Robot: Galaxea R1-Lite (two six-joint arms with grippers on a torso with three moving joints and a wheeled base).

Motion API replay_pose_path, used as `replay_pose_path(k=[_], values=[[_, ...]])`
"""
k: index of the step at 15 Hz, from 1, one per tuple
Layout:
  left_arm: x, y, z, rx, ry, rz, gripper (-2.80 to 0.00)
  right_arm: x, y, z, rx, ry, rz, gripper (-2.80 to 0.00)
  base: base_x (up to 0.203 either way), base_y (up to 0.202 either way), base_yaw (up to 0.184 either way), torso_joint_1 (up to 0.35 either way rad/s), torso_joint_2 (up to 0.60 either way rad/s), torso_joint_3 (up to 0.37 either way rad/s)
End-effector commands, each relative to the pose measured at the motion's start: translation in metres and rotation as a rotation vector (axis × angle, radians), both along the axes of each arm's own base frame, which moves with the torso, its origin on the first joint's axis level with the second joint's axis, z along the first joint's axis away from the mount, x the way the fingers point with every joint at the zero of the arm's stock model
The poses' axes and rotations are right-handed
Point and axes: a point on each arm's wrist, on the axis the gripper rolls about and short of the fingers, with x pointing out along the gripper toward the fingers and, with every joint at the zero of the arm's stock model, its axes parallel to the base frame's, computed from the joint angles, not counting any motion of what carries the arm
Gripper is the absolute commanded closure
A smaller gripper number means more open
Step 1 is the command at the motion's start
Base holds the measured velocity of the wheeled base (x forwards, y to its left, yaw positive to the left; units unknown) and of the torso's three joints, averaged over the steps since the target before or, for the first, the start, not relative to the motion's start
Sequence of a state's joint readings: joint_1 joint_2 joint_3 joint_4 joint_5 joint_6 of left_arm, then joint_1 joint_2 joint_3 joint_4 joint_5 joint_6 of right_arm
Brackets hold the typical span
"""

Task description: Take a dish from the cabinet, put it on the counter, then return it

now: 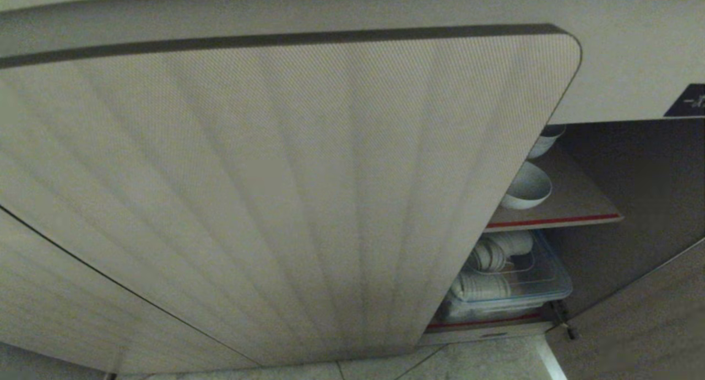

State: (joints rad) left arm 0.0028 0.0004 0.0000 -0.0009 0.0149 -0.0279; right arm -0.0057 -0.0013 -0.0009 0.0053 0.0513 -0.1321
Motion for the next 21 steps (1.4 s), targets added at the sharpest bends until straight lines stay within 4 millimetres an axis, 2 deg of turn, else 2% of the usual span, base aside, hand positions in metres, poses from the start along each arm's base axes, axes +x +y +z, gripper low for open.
replay_pose_path(k=[1, 4, 21], values=[[0.0000, 0.0000, 0.0001, -0.001, -0.001, 0.001, 0.00, 0.0002, 0.0000, -0.0003, -0.001, 0.003, 0.000, 0.00, 0.000, 0.000, 0.000, 0.000, 0.00, 0.000], [0.0000, 0.0000, 0.0001, -0.001, -0.001, 0.001, 0.00, 0.0000, 0.0000, 0.0001, -0.001, 0.001, 0.000, 0.00, -0.084, 0.000, 0.000, 0.006, 0.00, 0.001], [0.0000, 0.0000, 0.0001, -0.001, -0.001, 0.001, 0.00, 0.0001, 0.0000, 0.0000, -0.001, 0.002, 0.000, 0.00, -0.193, 0.000, -0.001, 0.004, 0.00, 0.002]])
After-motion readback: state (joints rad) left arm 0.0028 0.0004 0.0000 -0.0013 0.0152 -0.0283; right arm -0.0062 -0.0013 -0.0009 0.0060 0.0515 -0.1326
